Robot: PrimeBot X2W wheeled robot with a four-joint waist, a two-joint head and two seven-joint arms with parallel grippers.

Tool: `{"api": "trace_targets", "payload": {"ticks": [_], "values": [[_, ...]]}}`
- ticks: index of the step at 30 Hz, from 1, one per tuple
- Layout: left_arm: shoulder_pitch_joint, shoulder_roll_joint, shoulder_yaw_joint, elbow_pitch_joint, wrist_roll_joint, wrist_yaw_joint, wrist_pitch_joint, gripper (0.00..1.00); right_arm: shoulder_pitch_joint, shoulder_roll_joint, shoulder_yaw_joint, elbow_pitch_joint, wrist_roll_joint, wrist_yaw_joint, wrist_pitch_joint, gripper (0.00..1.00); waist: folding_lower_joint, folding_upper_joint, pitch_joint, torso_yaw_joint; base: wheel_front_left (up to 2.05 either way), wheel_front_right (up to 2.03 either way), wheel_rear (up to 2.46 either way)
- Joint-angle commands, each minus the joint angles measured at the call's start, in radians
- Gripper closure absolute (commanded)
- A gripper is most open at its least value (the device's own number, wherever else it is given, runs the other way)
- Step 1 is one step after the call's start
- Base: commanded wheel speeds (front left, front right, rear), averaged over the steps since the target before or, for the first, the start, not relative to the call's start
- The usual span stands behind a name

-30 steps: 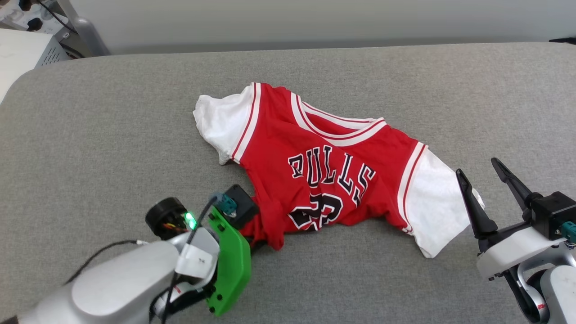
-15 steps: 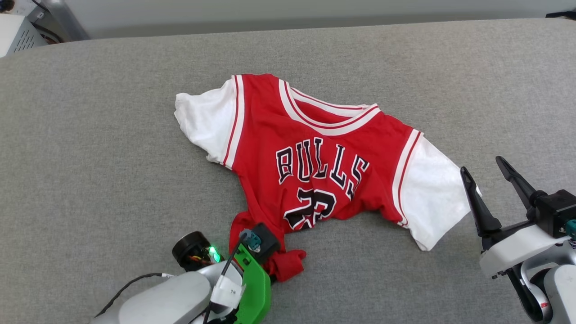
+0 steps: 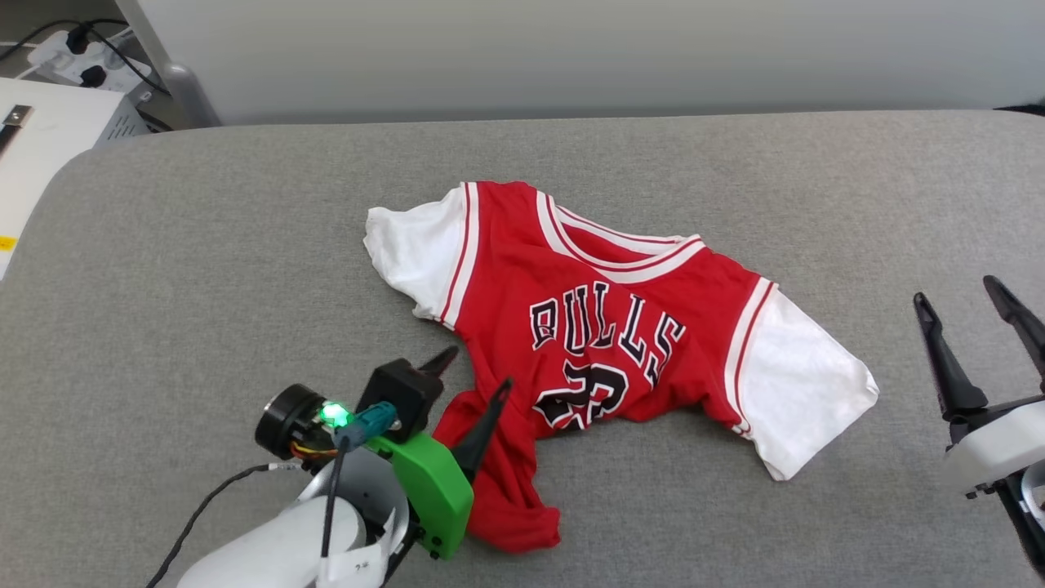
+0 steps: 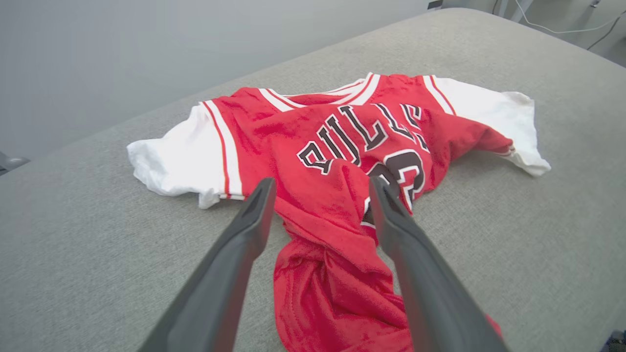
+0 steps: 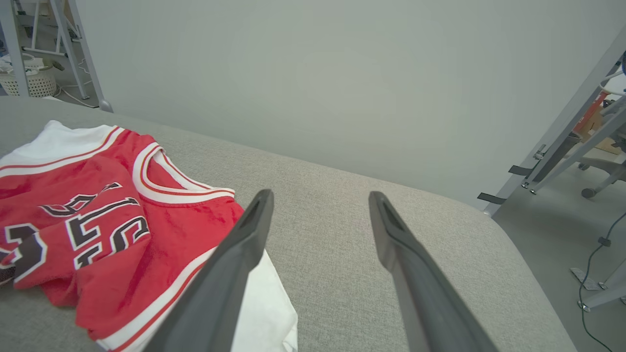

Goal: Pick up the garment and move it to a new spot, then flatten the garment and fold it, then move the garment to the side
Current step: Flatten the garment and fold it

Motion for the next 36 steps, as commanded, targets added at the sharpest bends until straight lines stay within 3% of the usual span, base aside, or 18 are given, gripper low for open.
{"api": "trace_targets", "payload": {"ticks": [1,6,10,14,17,23,34,35,36], "values": [[0.024,0.011,0.022,-0.014,0.013,0.031,-0.034,0.00,0.005,-0.015,-0.009,-0.013,-0.008,-0.001,0.013,0.00,0.0000,0.0000,-0.015,0.019,0.00,0.00,0.00],[0.068,0.031,0.108,-0.023,0.048,0.157,-0.173,0.00,-0.012,-0.095,0.003,-0.040,0.017,-0.001,0.134,0.00,0.0000,0.0000,-0.013,0.027,0.00,0.00,0.00],[0.110,0.039,0.185,-0.013,0.060,0.238,-0.230,0.00,-0.031,-0.189,0.060,-0.030,0.105,-0.001,0.283,0.00,0.0000,0.0000,0.003,0.033,0.00,0.00,0.00],[0.161,0.031,0.275,-0.023,0.087,0.301,-0.247,0.00,-0.043,-0.296,0.142,-0.013,0.240,-0.001,0.464,0.00,0.0000,0.0000,0.030,0.044,0.00,0.00,0.00],[0.198,0.010,0.357,-0.045,0.133,0.323,-0.248,0.00,-0.059,-0.350,0.183,0.003,0.338,-0.001,0.574,0.00,0.0000,0.0000,0.055,0.054,0.00,0.00,0.00],[0.273,-0.061,0.484,-0.072,0.231,0.312,-0.249,0.00,-0.144,-0.385,0.245,0.059,0.411,-0.001,0.636,0.00,0.0000,0.0000,0.120,0.085,0.00,0.00,0.00],[0.320,-0.193,0.640,-0.021,0.354,0.188,-0.249,0.00,-0.221,-0.328,0.458,0.251,0.461,-0.001,0.628,0.00,0.0000,0.0000,0.183,0.122,0.00,0.00,0.00],[0.324,-0.201,0.651,-0.018,0.361,0.181,-0.249,0.00,-0.227,-0.328,0.470,0.257,0.464,-0.001,0.615,0.43,0.0000,0.0000,0.182,0.119,0.00,0.00,0.00],[0.330,-0.209,0.666,-0.013,0.371,0.172,-0.249,0.00,-0.238,-0.332,0.480,0.262,0.464,-0.001,0.590,1.00,0.0000,0.0000,0.181,0.115,0.00,0.00,0.00]]}}
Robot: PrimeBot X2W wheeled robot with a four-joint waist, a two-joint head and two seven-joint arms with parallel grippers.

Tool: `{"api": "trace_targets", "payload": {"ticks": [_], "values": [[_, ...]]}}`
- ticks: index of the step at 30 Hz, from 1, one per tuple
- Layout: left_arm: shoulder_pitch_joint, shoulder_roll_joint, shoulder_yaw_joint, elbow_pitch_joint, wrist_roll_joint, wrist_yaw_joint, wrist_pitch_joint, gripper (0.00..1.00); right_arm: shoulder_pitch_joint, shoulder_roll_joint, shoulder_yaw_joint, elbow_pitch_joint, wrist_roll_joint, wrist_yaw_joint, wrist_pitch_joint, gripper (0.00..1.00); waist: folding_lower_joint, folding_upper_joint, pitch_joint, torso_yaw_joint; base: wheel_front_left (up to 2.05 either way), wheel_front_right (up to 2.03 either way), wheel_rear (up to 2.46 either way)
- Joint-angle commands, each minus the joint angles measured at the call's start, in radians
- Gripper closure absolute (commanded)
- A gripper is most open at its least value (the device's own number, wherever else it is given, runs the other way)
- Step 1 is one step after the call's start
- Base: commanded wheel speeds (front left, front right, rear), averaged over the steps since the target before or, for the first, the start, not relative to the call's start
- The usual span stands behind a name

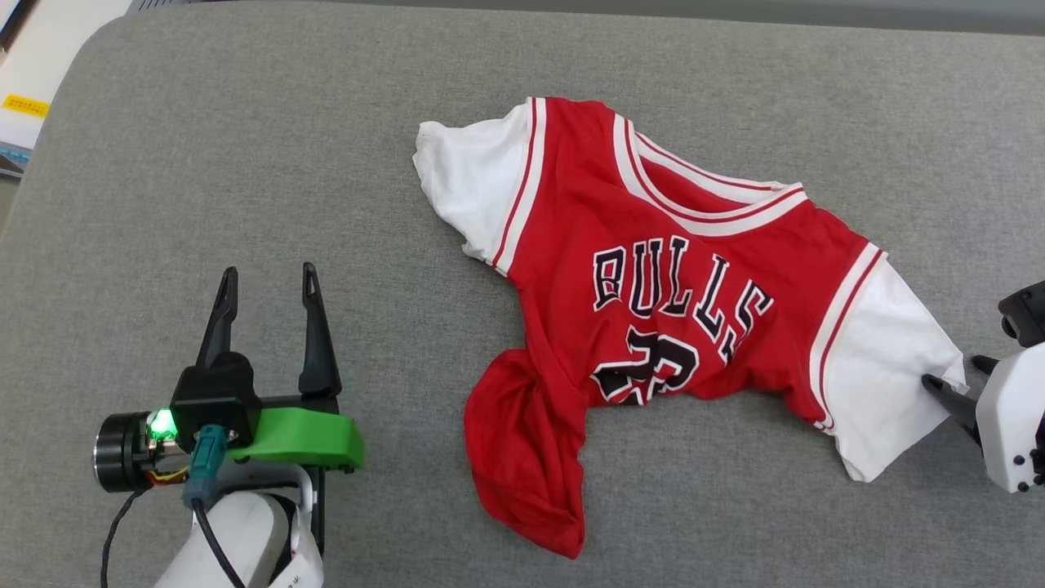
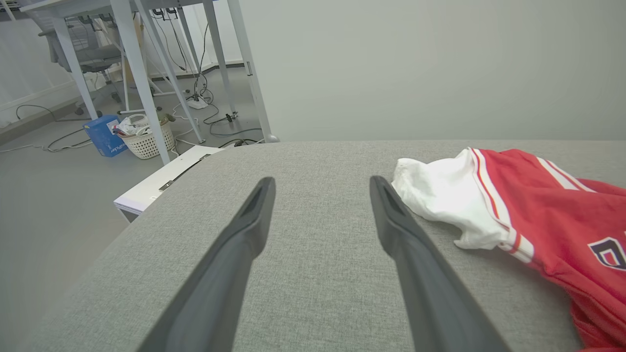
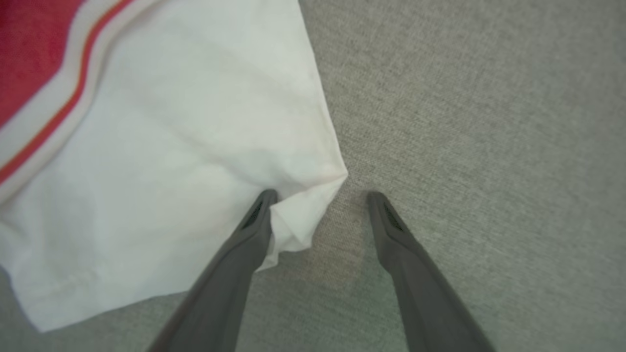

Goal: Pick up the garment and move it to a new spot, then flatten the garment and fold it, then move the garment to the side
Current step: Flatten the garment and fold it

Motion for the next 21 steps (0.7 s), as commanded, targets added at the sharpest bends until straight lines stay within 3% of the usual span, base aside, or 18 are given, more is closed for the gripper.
{"api": "trace_targets", "payload": {"ticks": [1,7,13,21], "values": [[0.022,-0.012,0.019,0.008,0.020,-0.013,-0.006,0.00,-0.002,0.022,0.042,0.019,0.010,0.001,-0.018,1.00,0.0000,0.0000,-0.003,-0.006,0.00,0.00,0.00],[0.030,-0.050,0.075,0.026,0.066,-0.067,-0.006,0.00,-0.103,-0.041,-0.003,0.025,0.028,0.001,-0.130,1.00,0.0000,0.0000,-0.006,-0.015,0.00,0.00,0.00],[0.010,-0.090,0.105,0.031,0.109,-0.114,-0.006,0.00,-0.233,-0.112,-0.066,0.050,0.043,0.001,-0.138,1.00,0.0000,0.0000,0.030,0.004,0.00,0.00,0.00],[-0.028,-0.133,0.138,0.041,0.154,-0.160,-0.006,0.00,-0.389,-0.094,-0.058,0.242,0.009,0.001,-0.080,1.00,0.0000,0.0000,0.111,0.037,0.00,0.00,0.00]]}}
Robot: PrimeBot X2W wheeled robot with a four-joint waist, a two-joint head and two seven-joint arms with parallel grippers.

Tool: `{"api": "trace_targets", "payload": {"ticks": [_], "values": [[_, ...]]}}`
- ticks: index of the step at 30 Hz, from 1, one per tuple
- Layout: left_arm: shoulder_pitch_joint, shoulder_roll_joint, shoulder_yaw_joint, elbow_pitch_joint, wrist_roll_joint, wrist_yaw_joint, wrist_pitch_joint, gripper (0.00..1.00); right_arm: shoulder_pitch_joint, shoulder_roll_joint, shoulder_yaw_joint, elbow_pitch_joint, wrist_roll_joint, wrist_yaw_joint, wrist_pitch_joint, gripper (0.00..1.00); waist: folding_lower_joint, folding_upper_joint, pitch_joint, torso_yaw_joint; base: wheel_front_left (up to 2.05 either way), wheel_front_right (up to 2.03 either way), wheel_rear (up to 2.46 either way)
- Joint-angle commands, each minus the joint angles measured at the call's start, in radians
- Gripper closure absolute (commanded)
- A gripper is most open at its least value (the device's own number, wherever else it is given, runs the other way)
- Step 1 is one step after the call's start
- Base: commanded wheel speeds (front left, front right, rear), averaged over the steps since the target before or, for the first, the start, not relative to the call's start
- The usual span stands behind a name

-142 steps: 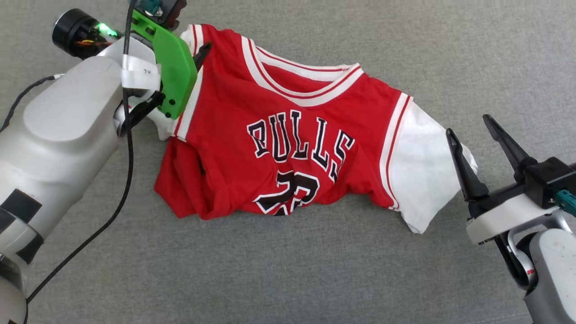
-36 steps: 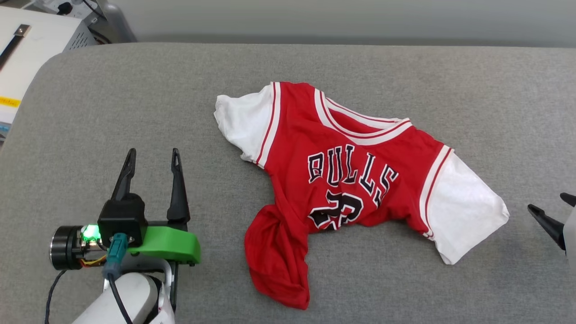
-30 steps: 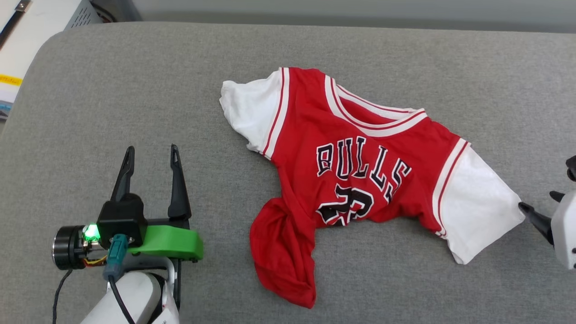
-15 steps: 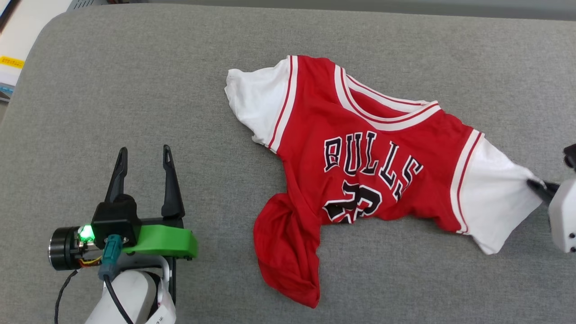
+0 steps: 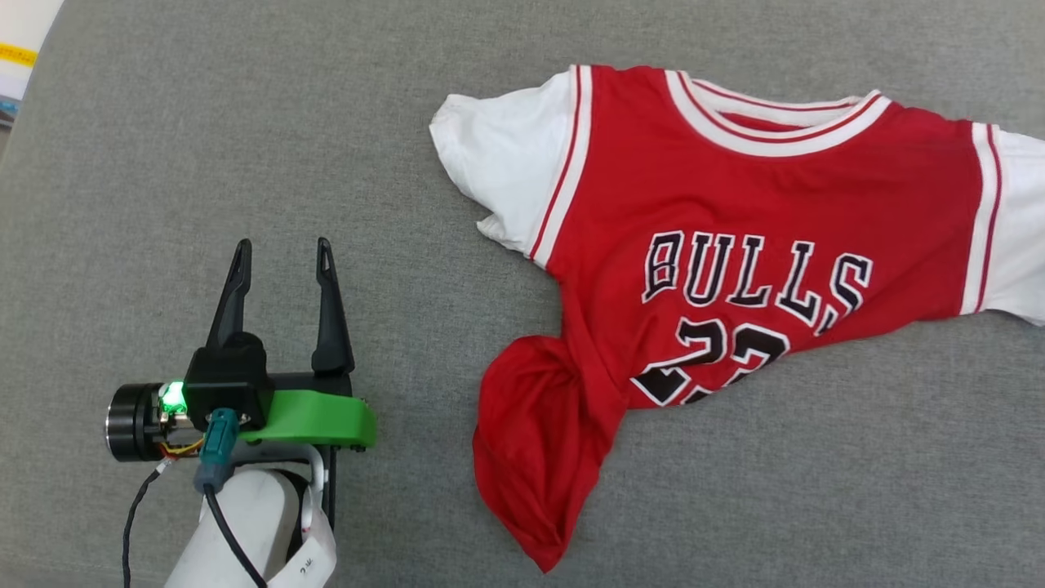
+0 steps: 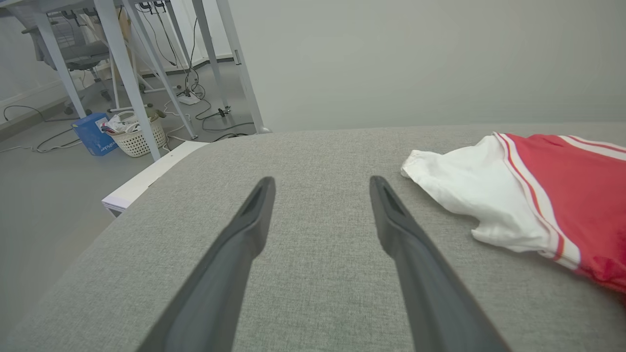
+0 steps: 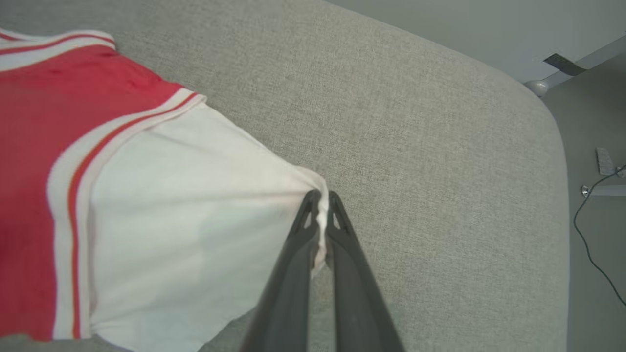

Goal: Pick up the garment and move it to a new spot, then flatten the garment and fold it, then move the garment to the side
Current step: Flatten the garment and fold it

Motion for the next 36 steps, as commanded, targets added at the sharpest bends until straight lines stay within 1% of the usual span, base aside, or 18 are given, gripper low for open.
{"api": "trace_targets", "payload": {"ticks": [1,5,9,10,11,12,16,19,20,22,25,28,30,33,36], "values": [[-0.024,-0.014,0.010,0.005,0.014,-0.010,-0.006,0.00,-0.020,0.021,0.009,0.055,-0.015,-0.001,0.011,1.00,0.0000,-0.0001,0.039,0.023,0.00,0.00,0.00],[-0.030,-0.031,0.026,0.016,0.030,-0.025,-0.006,0.00,-0.027,0.086,0.027,0.176,-0.024,-0.001,0.023,1.00,0.0000,-0.0001,0.056,0.029,0.00,0.00,0.00],[-0.031,-0.045,0.045,0.030,0.044,-0.041,-0.006,0.00,-0.031,0.138,0.039,0.250,-0.012,-0.001,-0.024,1.00,0.0000,-0.0001,0.052,0.024,0.00,0.00,0.00],[-0.031,-0.047,0.051,0.037,0.046,-0.046,-0.006,0.00,-0.032,0.143,0.039,0.264,-0.009,-0.001,-0.048,0.80,0.0000,-0.0001,0.045,0.021,0.00,0.00,0.00],[-0.031,-0.048,0.056,0.041,0.049,-0.050,-0.006,0.00,-0.034,0.144,0.041,0.269,-0.011,-0.001,-0.075,0.11,0.0000,-0.0001,0.037,0.018,0.00,0.00,0.00],[-0.031,-0.050,0.061,0.044,0.052,-0.056,-0.006,0.00,-0.035,0.141,0.043,0.273,-0.017,-0.001,-0.115,0.00,0.0000,-0.0001,0.025,0.014,0.00,0.00,0.00],[-0.022,-0.056,0.076,0.047,0.063,-0.075,-0.006,0.00,-0.023,0.122,0.036,0.269,-0.036,-0.001,-0.281,0.00,0.0000,-0.0001,-0.026,-0.005,0.00,0.00,0.00],[-0.008,-0.058,0.087,0.045,0.071,-0.088,-0.006,0.00,-0.005,0.113,0.019,0.260,-0.088,-0.001,-0.431,0.00,0.0000,-0.0001,-0.067,-0.024,0.00,0.00,0.00],[-0.001,-0.058,0.093,0.044,0.073,-0.091,-0.006,0.00,0.004,0.124,0.003,0.256,-0.102,-0.001,-0.482,0.00,0.0000,-0.0001,-0.081,-0.032,0.00,0.00,0.00],[0.013,-0.058,0.102,0.044,0.078,-0.095,-0.006,0.00,0.031,0.146,-0.010,0.230,-0.126,-0.001,-0.548,0.00,0.0000,-0.0001,-0.107,-0.046,0.00,0.00,0.00],[0.036,-0.058,0.115,0.043,0.083,-0.097,-0.006,0.00,0.071,0.177,-0.040,0.168,-0.163,-0.001,-0.609,0.00,0.0000,-0.0001,-0.140,-0.064,0.00,0.00,0.00],[0.057,-0.059,0.123,0.040,0.088,-0.101,-0.006,0.00,0.116,0.211,-0.077,0.060,-0.194,-0.001,-0.630,0.00,0.0000,-0.0001,-0.164,-0.074,0.00,0.00,0.00],[0.070,-0.061,0.126,0.038,0.091,-0.103,-0.006,0.00,0.140,0.221,-0.086,-0.030,-0.205,-0.001,-0.619,0.00,0.0000,-0.0001,-0.176,-0.075,0.00,0.00,0.00],[0.086,-0.064,0.131,0.032,0.095,-0.108,-0.006,0.00,0.166,0.224,-0.088,-0.184,-0.189,-0.001,-0.550,0.00,0.0000,-0.0001,-0.187,-0.071,0.00,0.00,0.00],[0.098,-0.070,0.133,0.026,0.098,-0.111,-0.006,0.00,0.176,0.190,-0.034,-0.334,-0.168,-0.001,-0.434,0.00,0.0000,-0.0001,-0.193,-0.064,0.00,0.00,0.00]]}}
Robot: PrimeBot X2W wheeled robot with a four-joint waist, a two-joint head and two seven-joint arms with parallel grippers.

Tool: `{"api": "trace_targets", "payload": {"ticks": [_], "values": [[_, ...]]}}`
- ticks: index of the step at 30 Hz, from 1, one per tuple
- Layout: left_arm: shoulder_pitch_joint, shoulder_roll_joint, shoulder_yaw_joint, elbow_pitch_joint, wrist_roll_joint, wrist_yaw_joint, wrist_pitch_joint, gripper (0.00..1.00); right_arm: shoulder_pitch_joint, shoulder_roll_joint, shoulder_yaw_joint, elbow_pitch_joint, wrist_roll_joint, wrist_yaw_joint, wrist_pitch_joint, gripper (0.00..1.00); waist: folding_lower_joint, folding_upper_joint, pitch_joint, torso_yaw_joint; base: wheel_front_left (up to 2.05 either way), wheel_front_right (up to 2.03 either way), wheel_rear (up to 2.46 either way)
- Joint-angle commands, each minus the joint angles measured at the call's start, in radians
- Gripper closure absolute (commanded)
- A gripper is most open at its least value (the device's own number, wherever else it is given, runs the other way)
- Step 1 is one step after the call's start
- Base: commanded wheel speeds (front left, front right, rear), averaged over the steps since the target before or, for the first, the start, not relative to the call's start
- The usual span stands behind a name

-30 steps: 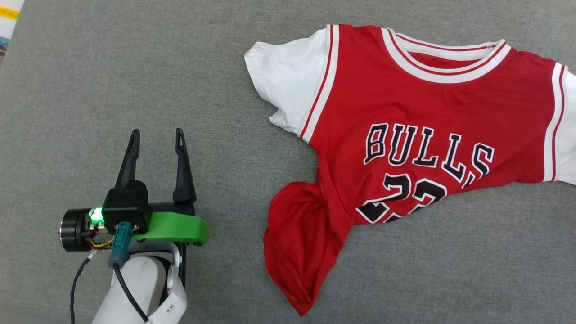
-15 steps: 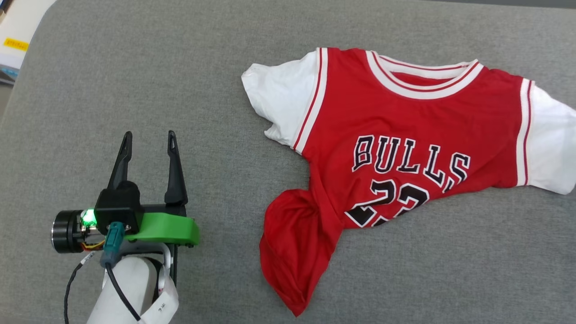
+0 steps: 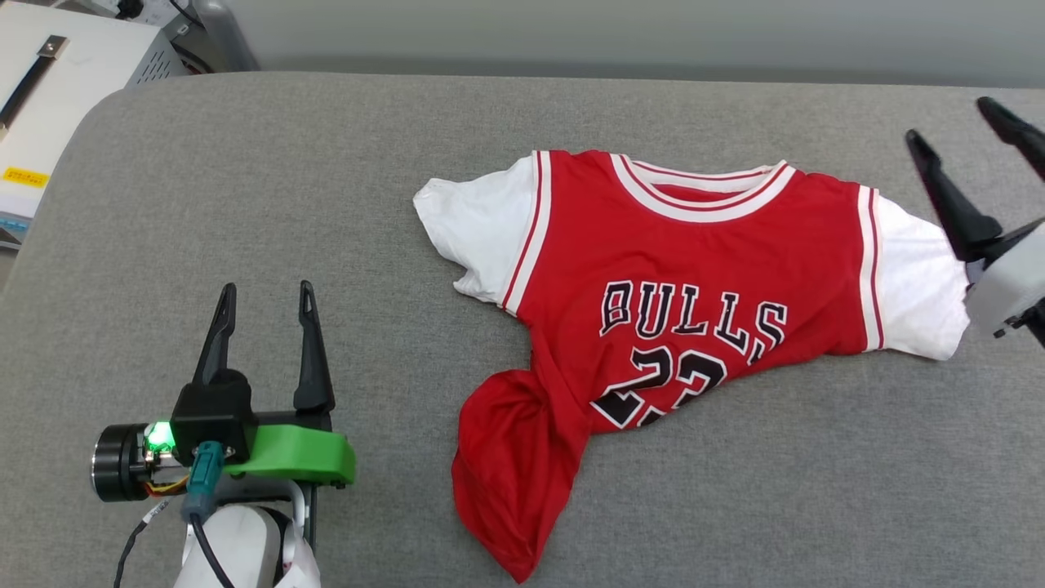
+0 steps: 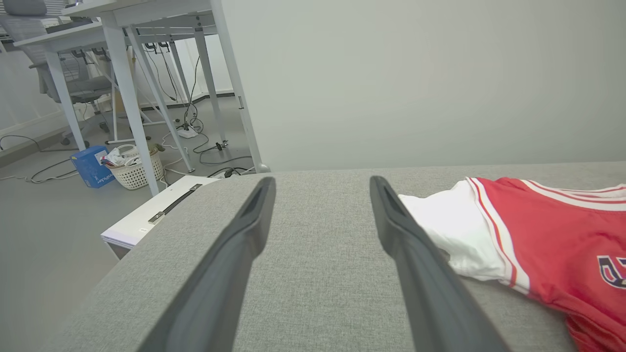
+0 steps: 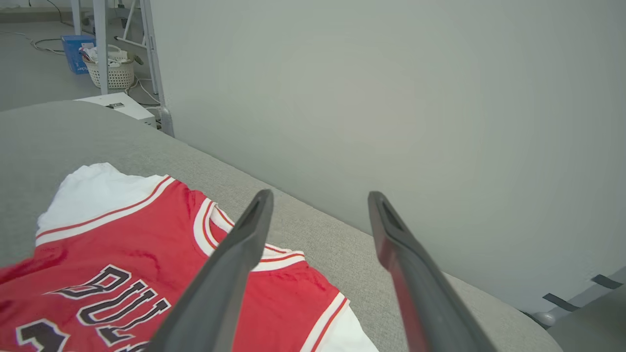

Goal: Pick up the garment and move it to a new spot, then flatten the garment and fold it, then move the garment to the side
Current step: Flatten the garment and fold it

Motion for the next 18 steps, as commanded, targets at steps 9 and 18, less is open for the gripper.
{"api": "trace_targets", "payload": {"ticks": [9,18], "values": [[0.016,-0.030,0.011,-0.011,0.019,-0.014,-0.006,0.00,-0.080,-0.167,0.304,-0.307,0.219,-0.001,0.478,0.00,0.0000,-0.0001,0.012,0.029,0.00,0.00,0.00],[-0.027,-0.065,0.012,-0.018,0.031,-0.030,-0.006,0.00,-0.245,-0.211,0.575,-0.285,0.295,-0.001,0.735,0.00,0.0000,-0.0001,0.102,0.079,0.00,0.00,0.00]]}}
